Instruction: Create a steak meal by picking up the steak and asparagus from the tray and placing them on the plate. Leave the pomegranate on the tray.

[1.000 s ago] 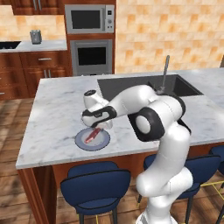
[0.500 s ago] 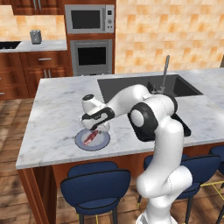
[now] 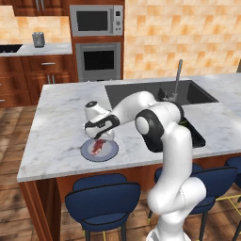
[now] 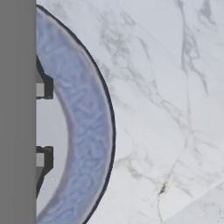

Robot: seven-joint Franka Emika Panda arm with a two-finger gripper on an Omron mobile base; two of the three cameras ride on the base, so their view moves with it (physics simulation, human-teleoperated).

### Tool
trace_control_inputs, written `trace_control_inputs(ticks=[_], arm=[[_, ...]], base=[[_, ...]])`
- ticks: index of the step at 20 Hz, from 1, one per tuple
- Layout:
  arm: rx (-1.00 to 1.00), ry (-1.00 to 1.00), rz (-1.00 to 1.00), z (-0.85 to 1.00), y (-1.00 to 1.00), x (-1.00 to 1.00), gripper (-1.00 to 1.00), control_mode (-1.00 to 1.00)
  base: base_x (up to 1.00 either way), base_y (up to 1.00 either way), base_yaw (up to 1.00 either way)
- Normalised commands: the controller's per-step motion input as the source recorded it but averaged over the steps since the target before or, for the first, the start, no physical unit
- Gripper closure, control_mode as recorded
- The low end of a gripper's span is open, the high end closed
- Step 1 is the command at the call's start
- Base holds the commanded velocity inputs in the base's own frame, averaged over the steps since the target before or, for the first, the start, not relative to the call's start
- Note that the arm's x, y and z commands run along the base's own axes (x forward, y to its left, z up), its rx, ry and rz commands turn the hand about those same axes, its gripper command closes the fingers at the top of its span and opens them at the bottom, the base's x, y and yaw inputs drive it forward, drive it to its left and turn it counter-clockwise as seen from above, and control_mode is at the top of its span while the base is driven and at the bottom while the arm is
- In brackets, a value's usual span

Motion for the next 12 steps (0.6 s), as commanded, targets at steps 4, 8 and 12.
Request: trace_control_inputs(ticks=[4, 8, 12], arm=[[0.00, -0.02, 0.00, 0.00, 0.00, -0.01, -1.00, -1.00], [0.00, -0.03, 0.00, 0.04, -0.12, -0.19, -1.00, -1.00], [0.02, -0.06, 0.00, 0.30, -0.47, -0.24, -1.00, -1.00]], base=[[0.00, 0.00, 0.00], [0.00, 0.00, 0.00], [0.00, 0.00, 0.00]])
